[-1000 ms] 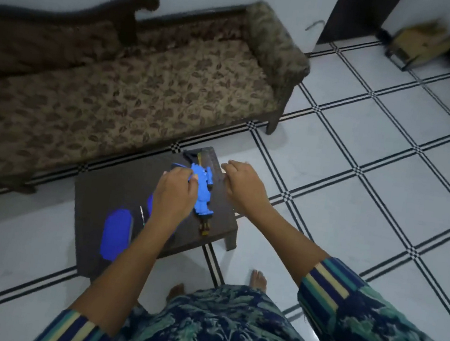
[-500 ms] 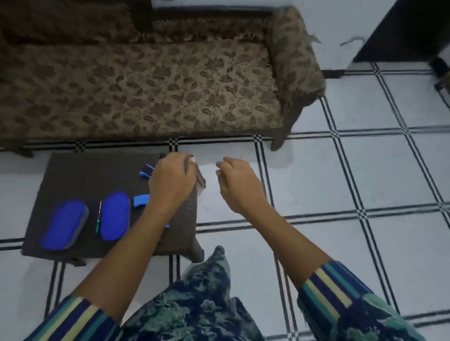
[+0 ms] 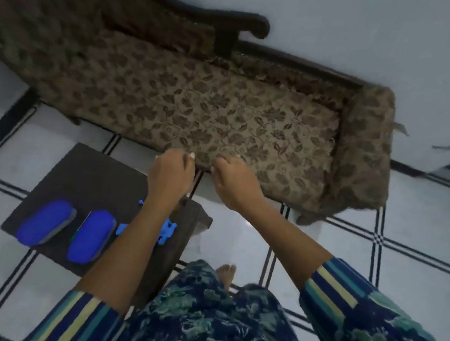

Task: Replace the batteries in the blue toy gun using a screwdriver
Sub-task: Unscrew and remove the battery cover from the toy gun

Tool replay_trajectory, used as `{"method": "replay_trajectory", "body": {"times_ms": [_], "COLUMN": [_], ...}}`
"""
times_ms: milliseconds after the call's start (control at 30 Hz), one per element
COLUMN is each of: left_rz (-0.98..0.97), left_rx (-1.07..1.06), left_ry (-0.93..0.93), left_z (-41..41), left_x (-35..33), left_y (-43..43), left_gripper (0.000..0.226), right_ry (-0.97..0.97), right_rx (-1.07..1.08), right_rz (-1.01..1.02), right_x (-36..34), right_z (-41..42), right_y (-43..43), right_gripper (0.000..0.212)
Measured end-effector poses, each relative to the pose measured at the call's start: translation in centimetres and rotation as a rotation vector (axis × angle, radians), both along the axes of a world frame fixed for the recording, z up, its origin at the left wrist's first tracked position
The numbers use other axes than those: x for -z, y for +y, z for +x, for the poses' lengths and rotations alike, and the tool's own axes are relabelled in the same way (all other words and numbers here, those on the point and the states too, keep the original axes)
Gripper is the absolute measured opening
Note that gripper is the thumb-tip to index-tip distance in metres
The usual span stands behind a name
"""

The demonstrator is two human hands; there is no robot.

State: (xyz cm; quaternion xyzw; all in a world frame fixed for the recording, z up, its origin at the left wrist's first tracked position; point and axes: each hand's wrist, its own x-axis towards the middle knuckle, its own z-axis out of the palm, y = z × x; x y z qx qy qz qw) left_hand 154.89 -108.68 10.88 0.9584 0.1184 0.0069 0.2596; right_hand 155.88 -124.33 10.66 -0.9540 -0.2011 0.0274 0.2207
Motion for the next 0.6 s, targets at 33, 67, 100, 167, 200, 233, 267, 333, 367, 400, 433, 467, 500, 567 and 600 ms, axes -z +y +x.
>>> {"method": "replay_trajectory", "body": {"times_ms": [33, 67, 100, 167, 200, 233, 267, 333, 367, 400, 433, 467, 500, 567, 600], "left_rz": [-0.001, -0.005, -0.010, -0.017, -0.017, -0.019, -0.026, -0.017, -0.015, -0.020, -0.025, -0.023, -0.017, -0.019, -0.022], "left_rx": [-0.037, -0.077, -0.118, -0.223, -0.282, -0.348, -0.419, -0.554, -0.621, -0.694, -0.763, -0.823, -0.879, -0.970, -1.020], "left_ry": [-0.010, -0.023, -0.038, -0.057, -0.060, -0.064, -0.066, -0.064, -0.060, -0.058, -0.061, -0.060, -0.053, -0.030, -0.025], "left_z": [1.1, 2.1, 3.0, 4.8, 5.4, 5.9, 6.2, 6.8, 7.0, 7.1, 7.1, 7.1, 7.0, 6.6, 6.4], "left_x": [-0.4, -0.7, -0.9, -0.9, -0.6, -0.4, -0.1, 0.1, 0.2, 0.2, 0.3, 0.3, 0.4, 0.3, 0.3], "left_y": [0.1, 0.1, 0.3, 1.1, 1.4, 1.8, 1.9, 2.2, 2.1, 2.0, 2.1, 1.9, 1.6, 1.7, 1.6], "left_gripper": [0.039, 0.039, 0.039, 0.039, 0.040, 0.040, 0.040, 0.039, 0.037, 0.035, 0.033, 0.032, 0.032, 0.033, 0.033], "right_ry": [-0.004, -0.007, -0.011, -0.015, -0.009, 0.002, 0.020, 0.043, 0.056, 0.064, 0.066, 0.067, 0.072, 0.081, 0.098], "right_rx": [-0.052, -0.102, -0.149, -0.255, -0.310, -0.374, -0.438, -0.560, -0.611, -0.667, -0.724, -0.782, -0.849, -0.944, -0.973], "right_rz": [0.006, 0.007, 0.000, -0.008, 0.000, 0.006, 0.008, 0.020, 0.036, 0.056, 0.066, 0.072, 0.071, 0.090, 0.101], "right_x": [-0.3, -0.6, -0.9, -1.0, -0.8, -0.6, -0.3, -0.2, -0.1, -0.4, -0.6, -0.6, -0.6, -0.4, -0.2], "right_z": [1.8, 3.6, 5.2, 8.3, 9.8, 11.1, 12.5, 14.8, 15.8, 16.8, 17.5, 18.2, 19.0, 20.1, 20.5], "right_y": [0.2, 0.4, 0.9, 2.2, 2.8, 3.4, 3.9, 5.1, 5.6, 6.0, 6.6, 7.0, 7.5, 9.1, 10.0], "right_gripper": [0.019, 0.020, 0.021, 0.021, 0.021, 0.021, 0.023, 0.024, 0.025, 0.027, 0.030, 0.031, 0.029, 0.024, 0.024]}}
